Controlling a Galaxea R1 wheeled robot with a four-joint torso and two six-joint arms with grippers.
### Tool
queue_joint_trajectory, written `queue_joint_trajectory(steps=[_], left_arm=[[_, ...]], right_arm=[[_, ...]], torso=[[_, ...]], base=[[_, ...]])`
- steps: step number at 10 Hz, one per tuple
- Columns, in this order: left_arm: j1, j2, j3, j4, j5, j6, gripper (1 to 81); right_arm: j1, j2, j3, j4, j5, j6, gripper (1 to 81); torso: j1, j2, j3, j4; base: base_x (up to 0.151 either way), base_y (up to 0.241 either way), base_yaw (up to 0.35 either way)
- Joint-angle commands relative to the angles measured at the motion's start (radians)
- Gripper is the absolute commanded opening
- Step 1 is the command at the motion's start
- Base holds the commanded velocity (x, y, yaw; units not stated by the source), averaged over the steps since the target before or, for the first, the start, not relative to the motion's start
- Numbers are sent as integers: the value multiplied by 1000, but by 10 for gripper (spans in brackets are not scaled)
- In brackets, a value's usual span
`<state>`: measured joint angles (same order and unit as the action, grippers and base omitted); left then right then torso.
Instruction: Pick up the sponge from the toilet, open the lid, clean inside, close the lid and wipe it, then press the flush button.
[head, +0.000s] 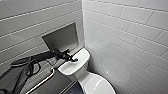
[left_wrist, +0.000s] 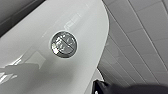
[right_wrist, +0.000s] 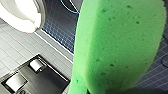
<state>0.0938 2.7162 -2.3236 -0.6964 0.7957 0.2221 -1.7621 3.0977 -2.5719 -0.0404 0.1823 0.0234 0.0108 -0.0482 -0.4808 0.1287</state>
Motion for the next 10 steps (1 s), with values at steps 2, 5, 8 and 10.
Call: queue_joint_trajectory(steps=[2, 5, 8, 10], left_arm=[[75, -425, 526, -60, -110, 40, 10], [299, -567, 684, -12, -213, 49, 10], [599, -564, 737, 84, -366, 66, 10], [798, -494, 718, 187, -478, 66, 10]], right_arm=[[29, -11, 6, -9, -87, 4, 10], [75, -29, -34, -1, -84, 6, 10], [117, -38, -65, 5, -38, 6, 10], [141, -38, -75, 4, -55, 4, 10]], torso=[[0, 0, 0, 0], [0, 0, 0, 0], [0, 0, 0, 0], [0, 0, 0, 0]], base=[[0, 0, 0], [0, 0, 0], [0, 0, 0], [0, 0, 0]])
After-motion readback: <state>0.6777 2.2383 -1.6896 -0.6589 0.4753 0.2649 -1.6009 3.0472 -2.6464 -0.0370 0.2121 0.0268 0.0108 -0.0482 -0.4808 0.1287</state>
